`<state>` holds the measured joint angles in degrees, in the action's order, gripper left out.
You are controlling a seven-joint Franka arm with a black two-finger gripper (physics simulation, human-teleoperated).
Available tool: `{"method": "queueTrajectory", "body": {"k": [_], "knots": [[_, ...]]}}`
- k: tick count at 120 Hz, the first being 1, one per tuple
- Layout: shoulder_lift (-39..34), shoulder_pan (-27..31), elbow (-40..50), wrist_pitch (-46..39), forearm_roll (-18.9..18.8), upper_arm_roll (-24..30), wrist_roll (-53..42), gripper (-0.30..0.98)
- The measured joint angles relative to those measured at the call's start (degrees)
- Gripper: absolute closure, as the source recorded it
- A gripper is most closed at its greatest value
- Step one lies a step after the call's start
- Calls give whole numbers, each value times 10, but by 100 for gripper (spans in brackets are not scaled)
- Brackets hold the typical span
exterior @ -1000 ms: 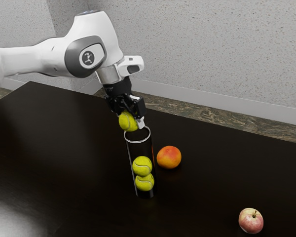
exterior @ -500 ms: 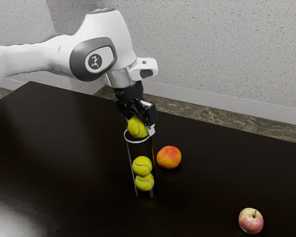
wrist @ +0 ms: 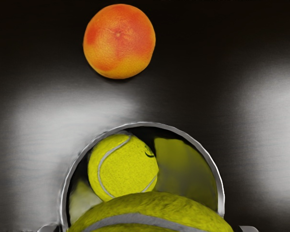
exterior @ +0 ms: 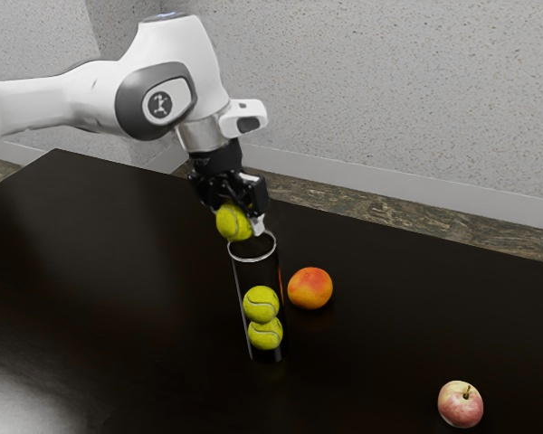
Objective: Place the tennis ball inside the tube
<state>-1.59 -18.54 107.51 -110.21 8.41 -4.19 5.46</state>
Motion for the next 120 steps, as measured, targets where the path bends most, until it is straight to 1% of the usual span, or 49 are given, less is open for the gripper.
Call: {"method": "queueTrajectory", "body": {"k": [21,70,89,108,116,120], "knots": [[5,10,-2,0,0,0,4,29],[15,1,-8,-1,0,8,13,29],[16,-5,-9,0,1,12,15,16],[14,-14,-9,2,2,13,16,8],[6,-20,-14,27,2,10,16,6],[4,-23,-34,47,-4,9,16,6]]}}
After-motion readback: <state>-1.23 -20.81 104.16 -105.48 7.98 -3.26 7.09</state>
